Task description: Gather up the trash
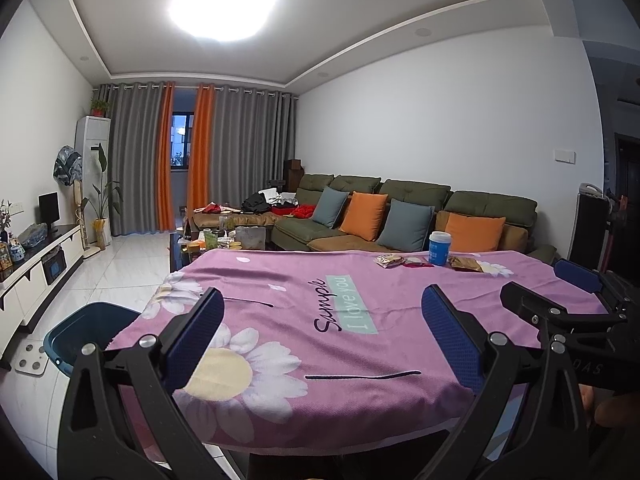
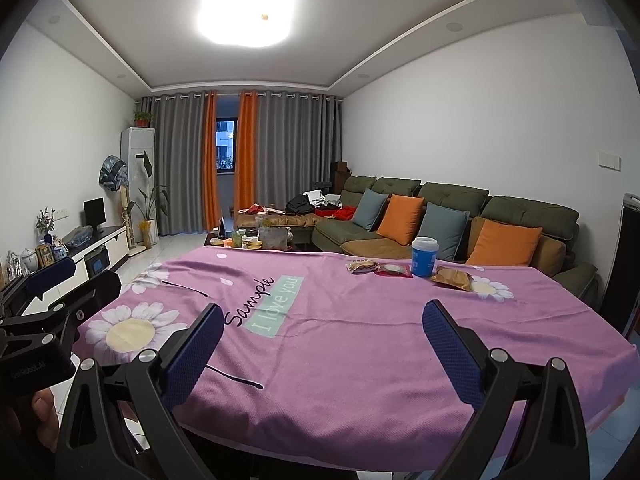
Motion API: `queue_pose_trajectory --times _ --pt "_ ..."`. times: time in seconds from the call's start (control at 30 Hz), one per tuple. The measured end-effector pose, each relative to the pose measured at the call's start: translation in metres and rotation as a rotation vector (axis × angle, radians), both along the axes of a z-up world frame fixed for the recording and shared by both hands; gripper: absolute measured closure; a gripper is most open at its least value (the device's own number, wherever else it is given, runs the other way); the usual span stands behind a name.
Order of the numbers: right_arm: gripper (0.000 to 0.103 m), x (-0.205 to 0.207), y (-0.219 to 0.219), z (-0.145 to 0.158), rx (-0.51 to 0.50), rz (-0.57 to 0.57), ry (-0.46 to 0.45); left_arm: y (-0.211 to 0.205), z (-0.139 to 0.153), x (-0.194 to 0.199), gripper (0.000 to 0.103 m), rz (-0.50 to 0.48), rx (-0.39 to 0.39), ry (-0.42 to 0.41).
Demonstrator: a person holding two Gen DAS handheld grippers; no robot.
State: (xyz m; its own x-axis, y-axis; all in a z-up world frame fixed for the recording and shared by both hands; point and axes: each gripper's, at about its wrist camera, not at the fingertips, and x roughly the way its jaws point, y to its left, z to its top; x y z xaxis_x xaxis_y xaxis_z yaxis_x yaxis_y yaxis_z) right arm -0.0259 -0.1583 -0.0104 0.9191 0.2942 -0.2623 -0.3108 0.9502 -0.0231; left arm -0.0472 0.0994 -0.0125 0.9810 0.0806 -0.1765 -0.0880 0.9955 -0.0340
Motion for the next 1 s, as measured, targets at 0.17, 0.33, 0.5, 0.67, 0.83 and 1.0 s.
queue_pose_trajectory --times 0.17,0.33,0.5,0.67,0.83,1.0 --pt "0.007 -0.0007 -0.0002 0.0001 0.000 0.000 0.000 0.0000 -0.0007 -0.0008 0.006 0.001 0.002 0.004" --pt "0.007 -0.0018 0.0000 -0.0001 0.000 0.002 0.004 -0.0005 -0.0009 -0.0007 0.006 0.000 0.005 0.005" --pt "0.007 -0.0016 0.0015 -0.0034 -0.003 0.005 0.011 -0.0015 -0.0018 -0.0007 0.006 -0.005 0.005 0.011" --pt "0.007 0.0014 0.0015 -0.0046 -0.004 0.007 0.018 -0.0027 -0.0028 0.0002 0.006 -0.012 0.010 0.012" --pt "0.007 0.0019 0.0016 -0.0050 -0.004 0.008 0.019 -0.0041 -0.0035 -0.0001 0.006 -0.018 0.017 0.011" --pt "0.007 0.0015 0.0023 -0.0055 -0.005 0.009 0.022 -0.0058 -0.0037 -0.0007 0.006 -0.025 0.019 0.011"
